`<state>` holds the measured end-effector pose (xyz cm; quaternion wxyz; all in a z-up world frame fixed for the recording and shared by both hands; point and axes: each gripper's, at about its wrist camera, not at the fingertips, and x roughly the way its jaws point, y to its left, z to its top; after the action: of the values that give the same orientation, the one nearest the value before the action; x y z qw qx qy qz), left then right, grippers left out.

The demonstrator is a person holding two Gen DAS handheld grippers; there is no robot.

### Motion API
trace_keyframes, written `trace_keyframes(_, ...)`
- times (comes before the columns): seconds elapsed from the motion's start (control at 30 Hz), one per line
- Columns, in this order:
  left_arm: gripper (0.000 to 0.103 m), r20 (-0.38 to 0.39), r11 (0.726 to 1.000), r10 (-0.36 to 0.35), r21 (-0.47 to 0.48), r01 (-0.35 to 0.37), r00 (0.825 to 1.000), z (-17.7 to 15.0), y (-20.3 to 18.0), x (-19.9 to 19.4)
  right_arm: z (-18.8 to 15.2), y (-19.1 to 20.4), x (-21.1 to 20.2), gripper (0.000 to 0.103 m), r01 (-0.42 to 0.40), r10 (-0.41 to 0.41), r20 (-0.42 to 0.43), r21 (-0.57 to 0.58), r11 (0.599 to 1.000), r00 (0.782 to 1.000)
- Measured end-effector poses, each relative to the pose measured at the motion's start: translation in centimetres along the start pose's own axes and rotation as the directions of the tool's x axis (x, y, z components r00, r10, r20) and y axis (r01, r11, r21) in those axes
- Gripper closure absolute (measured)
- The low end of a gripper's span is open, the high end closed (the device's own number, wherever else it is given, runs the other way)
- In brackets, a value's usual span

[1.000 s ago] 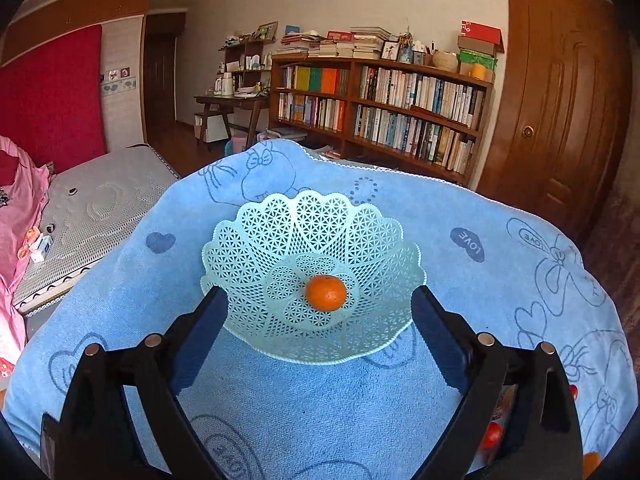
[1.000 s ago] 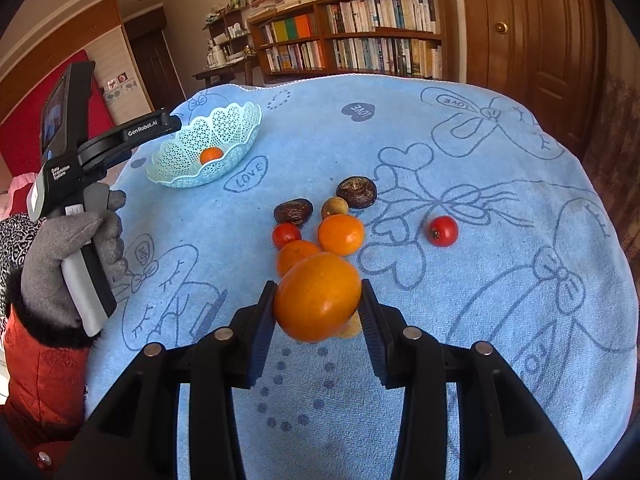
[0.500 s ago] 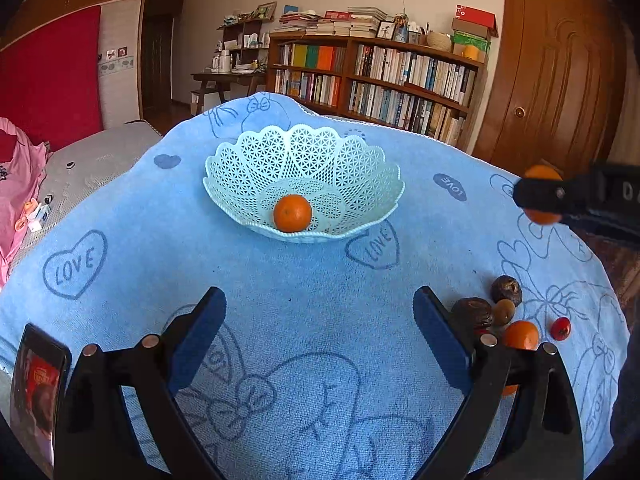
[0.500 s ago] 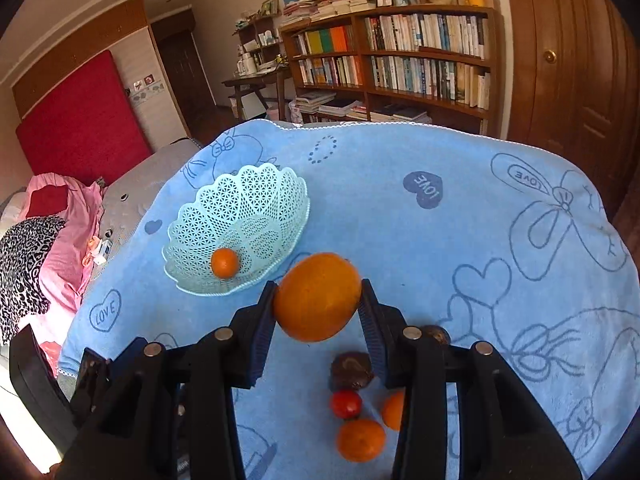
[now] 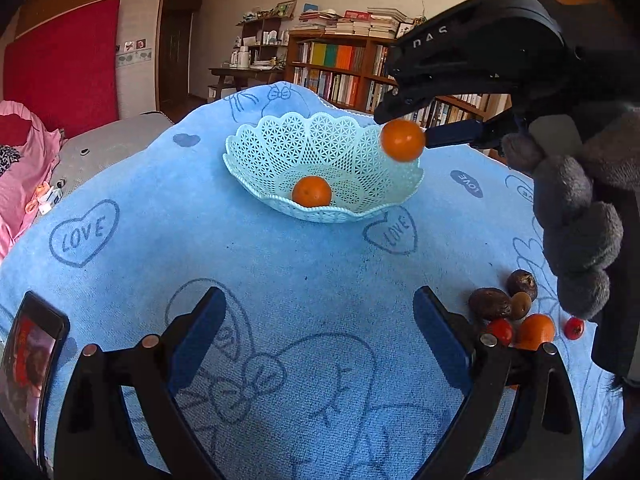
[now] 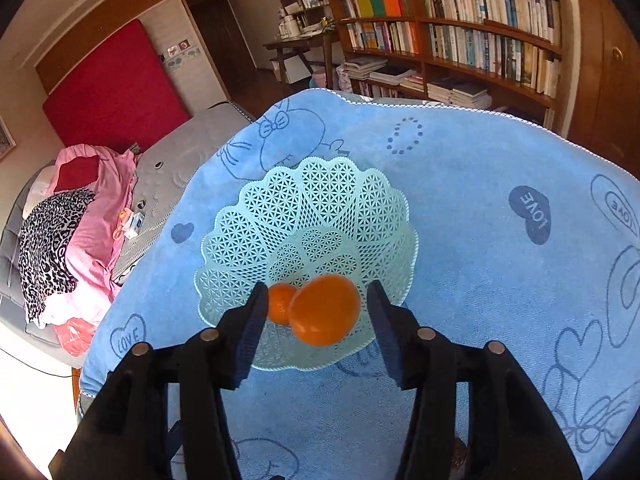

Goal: Organize fruits
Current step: 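Lower the large orange into the basket and open the right tool, then grasp the red cherry tomato with the right tool while the left tool approaches the brown fruit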

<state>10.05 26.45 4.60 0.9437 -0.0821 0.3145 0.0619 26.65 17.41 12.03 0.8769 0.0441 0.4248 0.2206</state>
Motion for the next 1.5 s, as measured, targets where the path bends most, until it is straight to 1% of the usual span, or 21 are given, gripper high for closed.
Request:
trace_keyframes(0.1, 0.007, -0.006, 1.0, -0.009, 0.01, 0.009, 1.0, -0.1, -0.1, 0.1, -0.4, -0.3, -0.4, 0.041, 0.009, -0.01, 0.011, 0.013, 1.0, 1.0)
trace_keyframes(0.23, 0.007, -0.009, 1.0, -0.021, 0.014, 0.022, 1.0, -0.2, -0.2, 0.2, -1.4, -1.0, -2.1, 0.041, 0.034, -0.035, 0.047, 0.021, 0.999, 0.998)
trace_keyframes(0.53, 0.006, -0.006, 0.997, -0.059, 0.048, 0.059, 0.998, -0.4, -0.9, -0.2, -5.0, -3.2, -5.8, 0.041, 0.097, -0.102, 0.119, 0.053, 0.994, 0.988)
trace_keyframes(0.83, 0.006, -0.016, 0.994, -0.077, 0.075, 0.079, 0.997, -0.6, -1.8, -0.3, -8.8, -6.9, -8.9, 0.041, 0.097, -0.126, 0.163, 0.174, 0.98, 0.978)
trace_keyframes(0.93, 0.006, -0.019, 0.993, -0.082, 0.084, 0.083, 0.996, -0.6, -2.1, -0.4, -10.0, -7.5, -10.1, 0.041, 0.121, -0.153, 0.181, 0.179, 0.976, 0.971)
trace_keyframes(1.07, 0.006, -0.022, 0.991, -0.087, 0.097, 0.089, 0.996, -0.7, -2.4, -0.4, -11.5, -7.6, -11.6, 0.04, 0.188, -0.22, 0.215, 0.158, 0.969, 0.952)
trace_keyframes(1.17, 0.006, -0.021, 0.99, -0.092, 0.102, 0.093, 0.996, -0.7, -2.6, -0.5, -12.6, -7.9, -12.4, 0.039, 0.216, -0.249, 0.231, 0.159, 0.963, 0.941)
trace_keyframes(1.33, 0.006, -0.026, 0.989, -0.096, 0.112, 0.099, 0.995, -0.9, -2.8, -0.5, -14.4, -8.5, -13.1, 0.038, 0.248, -0.281, 0.226, 0.163, 0.955, 0.933)
trace_keyframes(1.5, 0.006, -0.027, 0.987, -0.099, 0.123, 0.102, 0.995, -0.9, -3.0, -0.6, -16.2, -9.7, -13.7, 0.038, 0.256, -0.298, 0.215, 0.204, 0.945, 0.93)
